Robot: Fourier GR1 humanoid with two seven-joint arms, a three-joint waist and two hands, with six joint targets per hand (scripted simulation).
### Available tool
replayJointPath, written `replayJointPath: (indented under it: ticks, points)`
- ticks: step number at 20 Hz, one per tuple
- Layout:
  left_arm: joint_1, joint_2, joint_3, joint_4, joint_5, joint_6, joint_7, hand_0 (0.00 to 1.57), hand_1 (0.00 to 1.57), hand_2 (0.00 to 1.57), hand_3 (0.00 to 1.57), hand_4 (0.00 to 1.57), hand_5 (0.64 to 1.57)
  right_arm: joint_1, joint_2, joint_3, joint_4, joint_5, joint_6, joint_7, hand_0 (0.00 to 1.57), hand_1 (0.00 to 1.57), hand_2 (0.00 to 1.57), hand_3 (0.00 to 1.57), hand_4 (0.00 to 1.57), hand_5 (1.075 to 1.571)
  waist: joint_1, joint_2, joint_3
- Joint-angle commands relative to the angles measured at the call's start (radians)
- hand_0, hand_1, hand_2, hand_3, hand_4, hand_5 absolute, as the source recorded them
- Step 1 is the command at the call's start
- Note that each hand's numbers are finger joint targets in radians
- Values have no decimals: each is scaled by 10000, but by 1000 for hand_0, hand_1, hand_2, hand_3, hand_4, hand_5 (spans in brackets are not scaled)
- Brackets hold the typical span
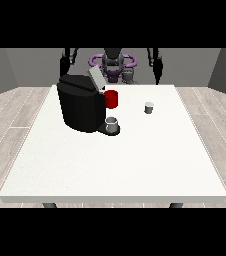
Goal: Insert the coffee pod into the coffee machine and close the lid
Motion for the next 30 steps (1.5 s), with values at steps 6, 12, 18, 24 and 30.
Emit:
replayJointPath:
  ticks: [6, 12, 18, 24, 30]
  points:
    - [547, -59, -156, -12, 490, -1011, -1349, 0, 0, 0, 0, 304, 1571, 494, 175, 107, 678, -157, 474, -175, 0, 0, 0, 0, 128, 1571, 349, -1000, 114]
    - [539, 26, -390, 412, -487, -694, -1897, 0, 0, 0, 0, 264, 1571, 50, 947, -403, 52, -135, -1019, -576, 0, 0, 0, 0, 145, 1571, 61, -1055, 115]
    - [-633, 1350, 574, 1003, -798, -993, -1226, 0, 0, 0, 0, 0, 1571, 373, 754, -391, 100, -247, -597, -966, 0, 0, 0, 0, 177, 1571, -412, -702, 116]
    - [-2251, 1973, 1172, 2621, -488, -1622, -938, 0, 0, 0, 0, 0, 1571, -941, 819, -468, 434, -420, -608, -1114, 0, 0, 0, 0, 192, 1571, -590, 451, 113]
    - [-3169, 2663, 1522, 4127, -765, -1858, -473, 0, 0, 0, 0, 0, 1571, -1009, 915, -29, 294, -159, -683, -671, 0, 0, 0, 0, 259, 1571, -1014, 871, 112]
